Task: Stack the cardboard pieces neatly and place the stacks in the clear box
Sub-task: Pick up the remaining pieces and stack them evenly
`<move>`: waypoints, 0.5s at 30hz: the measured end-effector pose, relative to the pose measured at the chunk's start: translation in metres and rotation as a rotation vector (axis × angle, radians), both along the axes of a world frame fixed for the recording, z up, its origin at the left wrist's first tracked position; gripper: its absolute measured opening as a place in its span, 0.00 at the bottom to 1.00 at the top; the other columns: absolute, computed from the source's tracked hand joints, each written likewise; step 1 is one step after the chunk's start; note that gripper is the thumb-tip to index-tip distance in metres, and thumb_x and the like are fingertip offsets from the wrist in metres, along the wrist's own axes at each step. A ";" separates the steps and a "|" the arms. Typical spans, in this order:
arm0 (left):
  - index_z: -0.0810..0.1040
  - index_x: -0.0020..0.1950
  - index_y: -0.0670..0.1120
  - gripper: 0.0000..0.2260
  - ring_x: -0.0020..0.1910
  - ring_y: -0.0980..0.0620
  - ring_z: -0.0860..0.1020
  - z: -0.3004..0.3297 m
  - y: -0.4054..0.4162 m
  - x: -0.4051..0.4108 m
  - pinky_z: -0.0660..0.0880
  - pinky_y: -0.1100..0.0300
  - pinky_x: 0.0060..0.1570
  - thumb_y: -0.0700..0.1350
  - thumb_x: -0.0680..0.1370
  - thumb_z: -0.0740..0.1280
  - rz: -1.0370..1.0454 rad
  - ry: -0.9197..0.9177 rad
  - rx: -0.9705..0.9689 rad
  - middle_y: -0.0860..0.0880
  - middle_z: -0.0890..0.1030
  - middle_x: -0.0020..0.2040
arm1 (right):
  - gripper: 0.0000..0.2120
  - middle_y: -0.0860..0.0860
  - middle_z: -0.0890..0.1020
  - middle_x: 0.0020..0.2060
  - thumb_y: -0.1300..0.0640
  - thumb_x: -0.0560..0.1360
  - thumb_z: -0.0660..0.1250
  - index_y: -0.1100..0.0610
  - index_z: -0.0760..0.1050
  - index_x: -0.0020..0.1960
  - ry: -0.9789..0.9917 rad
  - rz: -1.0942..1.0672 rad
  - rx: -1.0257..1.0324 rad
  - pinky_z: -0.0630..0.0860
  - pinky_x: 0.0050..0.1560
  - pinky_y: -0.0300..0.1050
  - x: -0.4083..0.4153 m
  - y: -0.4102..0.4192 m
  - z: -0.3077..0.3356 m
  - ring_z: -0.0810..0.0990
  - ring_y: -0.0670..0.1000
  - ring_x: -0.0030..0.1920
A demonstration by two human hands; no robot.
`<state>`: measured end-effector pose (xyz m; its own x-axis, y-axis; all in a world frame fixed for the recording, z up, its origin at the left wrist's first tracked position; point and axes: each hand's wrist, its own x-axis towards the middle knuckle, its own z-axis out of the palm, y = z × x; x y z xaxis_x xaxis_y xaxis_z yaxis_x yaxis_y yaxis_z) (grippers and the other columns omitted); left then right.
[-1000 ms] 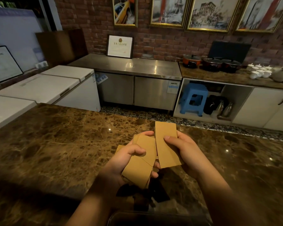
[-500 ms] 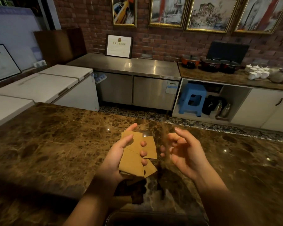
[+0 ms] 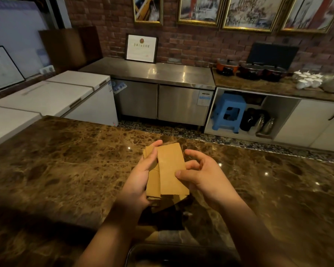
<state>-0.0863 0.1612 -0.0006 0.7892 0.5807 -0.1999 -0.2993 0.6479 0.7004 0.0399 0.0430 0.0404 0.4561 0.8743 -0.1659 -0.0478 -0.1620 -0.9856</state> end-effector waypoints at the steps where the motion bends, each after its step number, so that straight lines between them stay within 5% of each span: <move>1: 0.79 0.63 0.60 0.18 0.56 0.38 0.83 -0.001 0.000 0.000 0.80 0.43 0.47 0.59 0.74 0.66 -0.002 0.000 -0.002 0.43 0.84 0.59 | 0.28 0.49 0.86 0.42 0.66 0.71 0.75 0.44 0.71 0.63 -0.043 0.013 -0.007 0.83 0.43 0.44 -0.002 0.000 0.000 0.87 0.49 0.46; 5: 0.78 0.66 0.57 0.23 0.56 0.37 0.83 0.000 0.001 0.002 0.81 0.41 0.47 0.64 0.74 0.62 -0.028 0.013 -0.066 0.40 0.83 0.61 | 0.14 0.44 0.87 0.42 0.64 0.73 0.74 0.46 0.82 0.51 -0.184 -0.005 0.091 0.80 0.39 0.35 -0.004 -0.004 0.006 0.85 0.44 0.45; 8: 0.77 0.66 0.57 0.24 0.45 0.42 0.85 -0.002 0.004 -0.001 0.82 0.47 0.40 0.65 0.74 0.61 -0.001 0.021 -0.068 0.41 0.85 0.55 | 0.14 0.44 0.87 0.45 0.66 0.69 0.75 0.46 0.85 0.41 -0.205 -0.070 0.326 0.81 0.47 0.41 0.001 -0.011 0.012 0.85 0.44 0.49; 10: 0.77 0.65 0.56 0.25 0.48 0.40 0.85 -0.003 0.005 -0.002 0.82 0.45 0.41 0.66 0.74 0.60 -0.017 0.041 -0.063 0.41 0.85 0.55 | 0.18 0.42 0.84 0.53 0.70 0.67 0.76 0.45 0.84 0.36 -0.286 -0.054 0.358 0.78 0.59 0.49 0.002 -0.013 0.009 0.80 0.45 0.60; 12: 0.78 0.65 0.56 0.26 0.53 0.39 0.84 -0.004 0.004 -0.001 0.82 0.44 0.43 0.68 0.74 0.59 -0.074 0.031 -0.063 0.41 0.84 0.59 | 0.24 0.38 0.77 0.65 0.72 0.68 0.74 0.41 0.84 0.33 -0.451 -0.052 0.253 0.65 0.72 0.54 0.001 -0.012 0.000 0.67 0.46 0.73; 15: 0.80 0.62 0.58 0.25 0.54 0.40 0.84 -0.005 0.002 0.001 0.81 0.41 0.48 0.69 0.73 0.58 -0.145 0.021 -0.037 0.40 0.83 0.60 | 0.28 0.39 0.64 0.76 0.71 0.70 0.73 0.35 0.83 0.33 -0.614 -0.015 0.127 0.46 0.74 0.47 -0.001 -0.009 -0.010 0.50 0.43 0.79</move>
